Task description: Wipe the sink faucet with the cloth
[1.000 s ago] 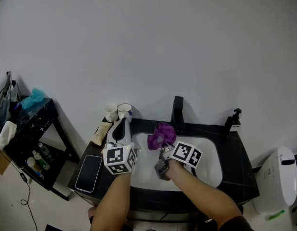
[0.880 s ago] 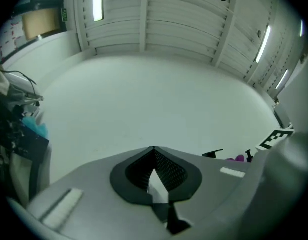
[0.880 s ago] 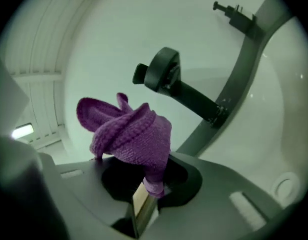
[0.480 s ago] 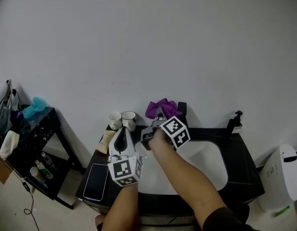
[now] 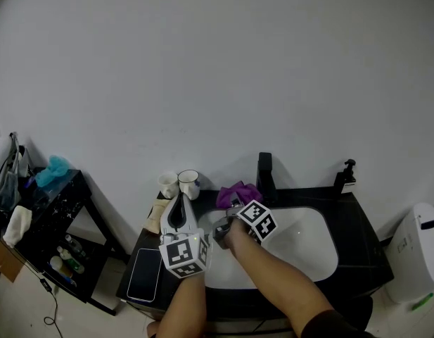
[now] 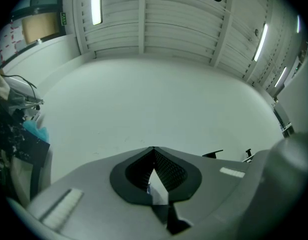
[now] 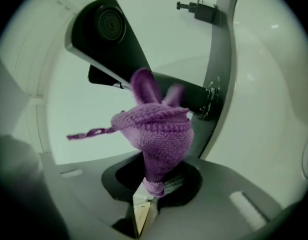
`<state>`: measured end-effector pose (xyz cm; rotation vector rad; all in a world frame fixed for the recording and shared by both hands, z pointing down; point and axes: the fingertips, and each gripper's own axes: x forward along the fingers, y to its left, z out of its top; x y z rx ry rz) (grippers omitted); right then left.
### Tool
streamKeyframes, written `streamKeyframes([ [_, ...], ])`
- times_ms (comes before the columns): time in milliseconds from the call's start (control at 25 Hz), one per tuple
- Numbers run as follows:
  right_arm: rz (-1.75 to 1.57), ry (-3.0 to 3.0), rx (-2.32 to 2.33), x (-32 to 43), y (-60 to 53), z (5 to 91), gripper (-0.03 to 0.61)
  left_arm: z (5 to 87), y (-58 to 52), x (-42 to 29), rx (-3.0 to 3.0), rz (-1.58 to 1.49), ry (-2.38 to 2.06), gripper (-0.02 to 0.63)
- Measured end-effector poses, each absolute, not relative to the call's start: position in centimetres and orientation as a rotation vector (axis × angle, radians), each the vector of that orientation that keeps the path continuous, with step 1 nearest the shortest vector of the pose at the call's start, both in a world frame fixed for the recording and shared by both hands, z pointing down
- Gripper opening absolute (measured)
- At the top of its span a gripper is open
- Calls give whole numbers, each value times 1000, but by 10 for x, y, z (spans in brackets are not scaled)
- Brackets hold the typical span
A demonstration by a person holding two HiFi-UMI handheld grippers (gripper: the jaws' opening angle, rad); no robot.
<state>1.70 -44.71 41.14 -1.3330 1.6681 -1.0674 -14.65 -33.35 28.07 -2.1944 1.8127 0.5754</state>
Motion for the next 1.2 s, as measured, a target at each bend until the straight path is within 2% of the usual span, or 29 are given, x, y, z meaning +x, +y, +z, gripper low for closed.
streamKeyframes([
  [160, -984, 1912, -1348, 7, -421, 399, 63, 285, -339, -140, -2218, 505, 1793, 17],
  [280, -791, 2165, -1331, 2, -382, 374, 64, 291, -342, -138, -2242, 458, 1797, 17],
  [520, 61, 2466, -1461, 60, -307, 327, 64, 302, -343, -103, -2352, 361, 1686, 17],
  [680, 400, 2421, -1644, 138, -302, 305, 64, 308, -343, -81, -2439, 319, 1612, 17],
  [880, 301, 2376, -1850, 204, -332, 323, 62, 325, -348, -63, -2543, 267, 1570, 17],
  [1200, 213, 2441, -1924, 203, -340, 356, 61, 341, -356, -47, -2597, 146, 1535, 17],
])
